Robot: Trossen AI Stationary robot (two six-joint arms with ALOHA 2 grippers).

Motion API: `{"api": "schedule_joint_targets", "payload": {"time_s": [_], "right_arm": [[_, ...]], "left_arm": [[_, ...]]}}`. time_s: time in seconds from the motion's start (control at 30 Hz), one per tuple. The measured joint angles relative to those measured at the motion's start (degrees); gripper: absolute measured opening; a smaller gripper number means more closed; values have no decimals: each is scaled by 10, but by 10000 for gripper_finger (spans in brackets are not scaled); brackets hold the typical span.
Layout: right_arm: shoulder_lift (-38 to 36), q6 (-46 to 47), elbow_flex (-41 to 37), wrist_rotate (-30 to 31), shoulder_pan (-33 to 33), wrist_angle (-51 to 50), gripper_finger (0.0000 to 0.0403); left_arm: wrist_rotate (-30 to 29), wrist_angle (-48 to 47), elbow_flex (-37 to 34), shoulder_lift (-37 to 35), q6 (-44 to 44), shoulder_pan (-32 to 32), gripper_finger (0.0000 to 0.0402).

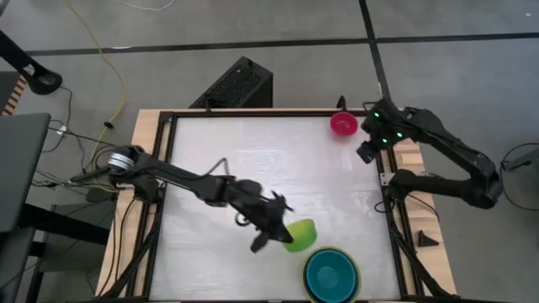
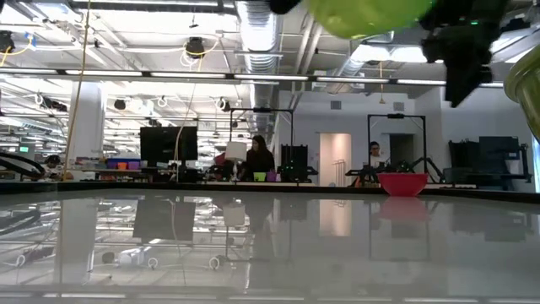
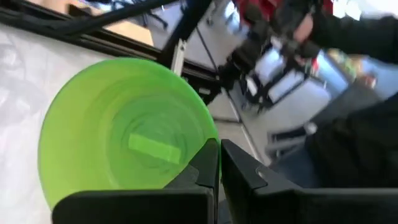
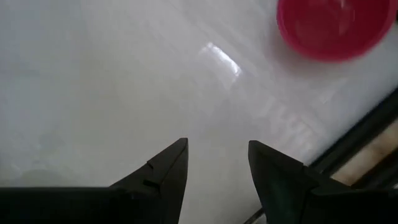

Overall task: Nest bowls inside each other by size order
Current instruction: Stack the light green bowl into the dark blue bowl

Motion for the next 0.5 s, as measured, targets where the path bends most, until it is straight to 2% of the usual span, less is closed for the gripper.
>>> {"api": "schedule_joint_targets", "payload": {"time_s": [0.23,0.37,0.5], "right_arm": [[-116,64,-70,-11,-2,-12,203],[-162,85,-97,-17,-2,-11,203],[-188,90,-106,-17,-2,-7,203]], "left_arm": [[25,-209,233,127,138,-13,0],[11,-301,347,188,212,-27,0],[-21,-360,428,241,268,-45,0]]}}
